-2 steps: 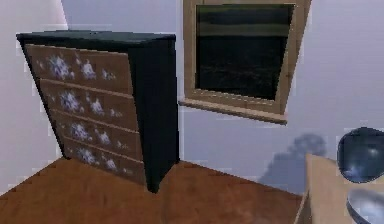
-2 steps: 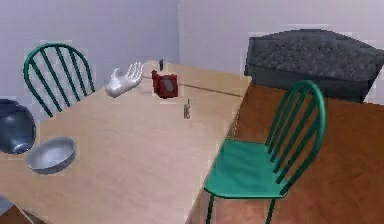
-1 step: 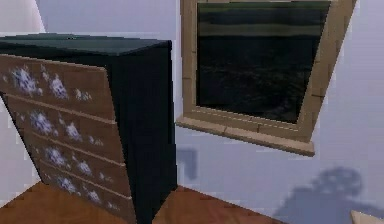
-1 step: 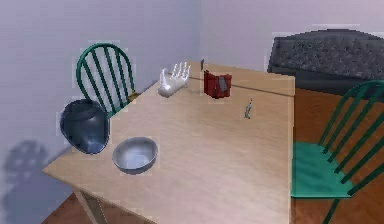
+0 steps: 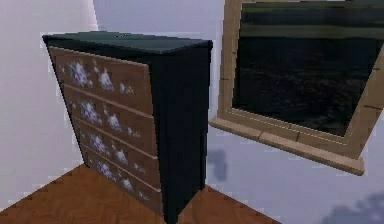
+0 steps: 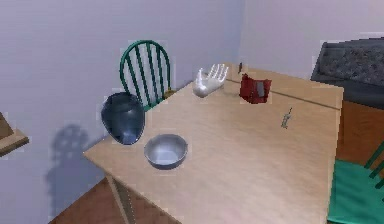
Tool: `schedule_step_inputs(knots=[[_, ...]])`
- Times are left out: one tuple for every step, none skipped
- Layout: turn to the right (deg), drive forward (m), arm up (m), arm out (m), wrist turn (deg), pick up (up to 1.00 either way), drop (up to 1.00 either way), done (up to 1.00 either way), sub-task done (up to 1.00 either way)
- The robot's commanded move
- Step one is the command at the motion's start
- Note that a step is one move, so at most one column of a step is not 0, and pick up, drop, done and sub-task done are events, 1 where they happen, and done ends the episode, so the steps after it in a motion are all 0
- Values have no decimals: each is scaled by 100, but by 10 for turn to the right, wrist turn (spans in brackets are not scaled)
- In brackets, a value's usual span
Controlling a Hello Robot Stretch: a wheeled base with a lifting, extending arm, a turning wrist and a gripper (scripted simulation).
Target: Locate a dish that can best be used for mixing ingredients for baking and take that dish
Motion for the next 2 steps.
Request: schedule_step_inputs(knots=[[0, 0, 50, 0, 0, 0, 0, 0, 0], [0, 0, 38, 0, 0, 0, 0, 0, 0]])
